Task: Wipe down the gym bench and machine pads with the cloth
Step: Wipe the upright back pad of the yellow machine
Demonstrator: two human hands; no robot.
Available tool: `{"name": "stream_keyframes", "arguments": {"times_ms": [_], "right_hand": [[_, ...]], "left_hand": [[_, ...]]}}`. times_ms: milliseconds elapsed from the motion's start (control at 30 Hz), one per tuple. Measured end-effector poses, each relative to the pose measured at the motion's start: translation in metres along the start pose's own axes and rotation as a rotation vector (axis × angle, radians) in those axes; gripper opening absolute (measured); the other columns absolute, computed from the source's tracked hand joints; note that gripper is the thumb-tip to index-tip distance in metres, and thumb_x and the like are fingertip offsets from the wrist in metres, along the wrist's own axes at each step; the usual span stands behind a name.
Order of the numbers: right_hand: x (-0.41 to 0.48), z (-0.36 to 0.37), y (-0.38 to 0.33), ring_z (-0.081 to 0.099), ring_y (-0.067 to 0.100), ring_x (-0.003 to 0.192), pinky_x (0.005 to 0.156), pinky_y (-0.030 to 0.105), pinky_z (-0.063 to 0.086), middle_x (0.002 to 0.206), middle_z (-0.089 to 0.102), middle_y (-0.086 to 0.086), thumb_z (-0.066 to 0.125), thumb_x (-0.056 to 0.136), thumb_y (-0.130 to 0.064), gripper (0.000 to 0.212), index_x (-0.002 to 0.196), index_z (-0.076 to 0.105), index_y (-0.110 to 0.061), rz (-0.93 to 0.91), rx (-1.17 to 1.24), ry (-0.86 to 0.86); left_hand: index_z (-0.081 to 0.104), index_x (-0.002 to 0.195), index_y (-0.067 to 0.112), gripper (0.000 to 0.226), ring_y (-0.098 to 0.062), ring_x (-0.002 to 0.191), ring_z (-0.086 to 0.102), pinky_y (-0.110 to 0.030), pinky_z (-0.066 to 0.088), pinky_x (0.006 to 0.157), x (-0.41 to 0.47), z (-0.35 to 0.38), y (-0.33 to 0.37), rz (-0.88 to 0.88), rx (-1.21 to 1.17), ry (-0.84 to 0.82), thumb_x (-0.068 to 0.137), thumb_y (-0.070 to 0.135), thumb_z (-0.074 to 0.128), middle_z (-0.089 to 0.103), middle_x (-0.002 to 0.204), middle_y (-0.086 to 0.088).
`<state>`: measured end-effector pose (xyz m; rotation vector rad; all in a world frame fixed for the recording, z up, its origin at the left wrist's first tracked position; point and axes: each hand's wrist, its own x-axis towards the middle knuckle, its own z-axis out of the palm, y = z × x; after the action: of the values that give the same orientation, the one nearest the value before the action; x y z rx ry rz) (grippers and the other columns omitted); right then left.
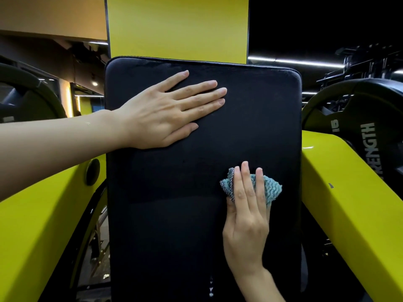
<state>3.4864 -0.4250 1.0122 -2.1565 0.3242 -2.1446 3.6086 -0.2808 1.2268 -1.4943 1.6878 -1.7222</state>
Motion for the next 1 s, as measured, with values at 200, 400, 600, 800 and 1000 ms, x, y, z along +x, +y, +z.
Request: {"name": "stream_keyframes", "arguments": {"times_ms": [200,400,600,800,1000], "right_hand": [[-0.001,0.026,-0.058,0.026,0.024,0.149,0.118,0.045,0.030,0.153,0.042,0.004,0.042,0.104,-0.017,0.041,0.144,0.046,-0.009,0.028,0.045,0.035],[-0.003,0.038,-0.078,0.026,0.021,0.149,0.115,0.043,0.035,0.154,0.040,0.001,0.046,0.102,-0.011,0.043,0.145,0.044,-0.012,-0.134,0.043,-0.025],[0.007,0.020,-0.033,0.029,0.026,0.148,0.115,0.048,0.034,0.152,0.043,0.007,0.052,0.098,-0.002,0.047,0.144,0.046,-0.007,-0.082,0.012,0.004],[0.015,0.006,-0.006,0.021,0.025,0.151,0.120,0.046,0.026,0.156,0.037,0.009,0.041,0.102,-0.010,0.047,0.148,0.039,-0.003,0.070,-0.005,0.042],[0.001,0.029,-0.058,0.021,0.025,0.150,0.122,0.032,0.019,0.156,0.037,0.007,0.040,0.103,-0.015,0.046,0.147,0.041,-0.004,0.213,0.033,0.131]], "left_hand": [[0.017,0.158,0.014,0.058,-0.020,0.153,0.011,-0.049,0.012,0.123,0.000,0.000,0.001,-0.005,-0.013,0.016,0.104,0.034,0.021,0.013,0.165,-0.002],[0.020,0.158,0.014,0.056,-0.019,0.153,0.012,-0.048,0.012,0.123,-0.001,0.000,0.001,0.006,-0.042,0.036,0.104,0.033,0.022,0.015,0.165,-0.002],[0.022,0.157,0.014,0.056,-0.019,0.152,0.014,-0.048,0.012,0.123,-0.001,0.001,0.001,0.007,-0.066,0.047,0.104,0.033,0.022,0.017,0.165,-0.002],[0.024,0.157,0.014,0.057,-0.020,0.152,0.014,-0.047,0.010,0.123,-0.002,0.002,0.001,0.010,-0.084,0.045,0.103,0.034,0.020,0.019,0.164,-0.003],[0.026,0.156,0.015,0.058,-0.020,0.152,0.015,-0.047,0.011,0.123,-0.003,0.003,0.000,0.034,-0.094,0.041,0.103,0.035,0.019,0.021,0.163,-0.003]]}}
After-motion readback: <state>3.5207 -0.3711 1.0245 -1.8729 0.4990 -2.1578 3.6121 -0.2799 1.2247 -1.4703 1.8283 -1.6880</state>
